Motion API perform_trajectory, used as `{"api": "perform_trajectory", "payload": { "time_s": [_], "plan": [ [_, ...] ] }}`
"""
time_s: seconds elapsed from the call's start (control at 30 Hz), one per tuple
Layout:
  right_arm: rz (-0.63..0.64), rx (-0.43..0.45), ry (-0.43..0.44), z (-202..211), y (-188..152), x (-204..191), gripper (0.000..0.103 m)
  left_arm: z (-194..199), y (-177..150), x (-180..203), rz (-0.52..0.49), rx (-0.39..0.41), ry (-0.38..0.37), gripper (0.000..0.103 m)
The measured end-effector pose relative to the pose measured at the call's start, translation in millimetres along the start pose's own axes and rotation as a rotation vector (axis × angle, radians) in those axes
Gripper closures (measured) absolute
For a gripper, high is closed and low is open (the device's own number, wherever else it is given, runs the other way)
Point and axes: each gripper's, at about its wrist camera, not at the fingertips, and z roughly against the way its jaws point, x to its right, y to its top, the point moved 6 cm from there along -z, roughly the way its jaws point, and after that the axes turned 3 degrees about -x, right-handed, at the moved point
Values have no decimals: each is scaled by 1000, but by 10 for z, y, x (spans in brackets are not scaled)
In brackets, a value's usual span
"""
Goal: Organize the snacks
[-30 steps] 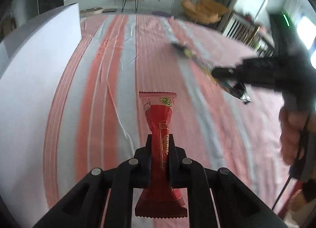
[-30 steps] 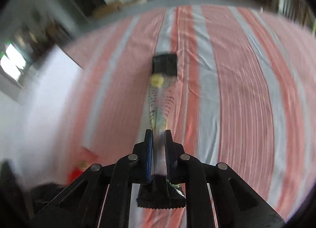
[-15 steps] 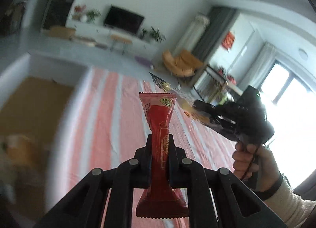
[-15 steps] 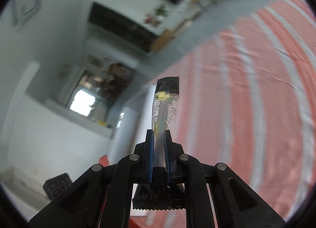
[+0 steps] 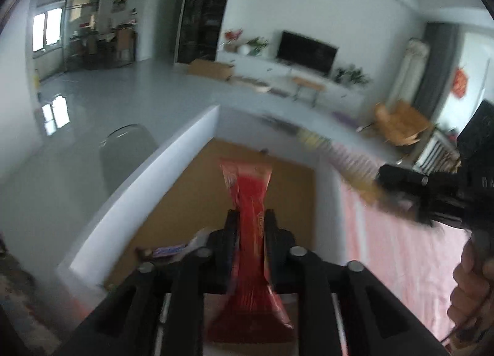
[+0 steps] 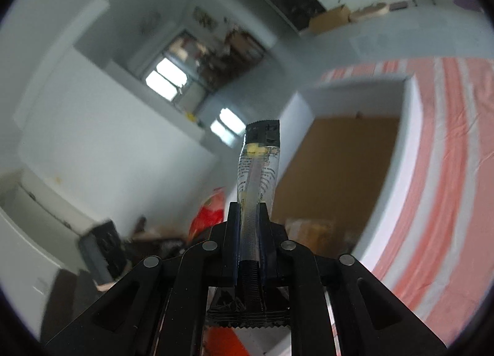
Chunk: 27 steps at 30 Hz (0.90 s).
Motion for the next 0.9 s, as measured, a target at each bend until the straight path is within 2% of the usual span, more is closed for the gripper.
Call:
{"api": "perform_trajectory", "payload": {
  "time_s": [0.03, 0.07, 0.1, 0.23, 0.27, 0.3, 0.37, 0.5, 0.53, 0.6, 0.67, 0.73, 0.8, 0.9],
  "plan": [
    [6, -25, -18, -54, -86, -3, 82, -30, -43, -35, -6, -7, 15, 60],
    [10, -52, -34, -125, -161, 8, 72, -54, -88, -48, -14, -6, 34, 39],
    [14, -76, -51, -171, -227, 16, 61, -48, -116, -51, -28, 8, 67, 23],
    [64, -92, -132, -108, -323, 28, 55, -8, -140, -1, -80, 72, 187, 9],
    [86, -83, -158, -56, -320, 16, 47, 17, -125, 2, -86, 84, 237, 5],
    [114, -67, -186, 8, -293, -7, 36, 55, -103, -22, -90, 104, 291, 4],
    [175, -29, -256, 144, -237, -89, 26, 144, -68, -13, -65, 140, 372, 0],
    [264, 9, -391, 305, -185, -229, 21, 278, -52, -122, 39, 134, 501, 0],
    [278, 12, -424, 326, -184, -257, 19, 381, -143, -226, 66, 109, 505, 0],
    [304, 20, -461, 361, -194, -305, 19, 343, -194, -271, 87, 29, 496, 0],
    [324, 24, -486, 383, -188, -342, 19, 292, -236, -245, 36, -15, 490, 0],
    [339, 17, -504, 412, -201, -345, 19, 259, -299, -229, -17, -51, 549, 0],
    [353, 7, -519, 328, -229, -326, 19, 267, -324, -180, -33, -60, 591, 0],
    [380, -14, -553, 289, -259, -313, 19, 301, -339, -169, -26, -43, 572, 0]
  ]
}}
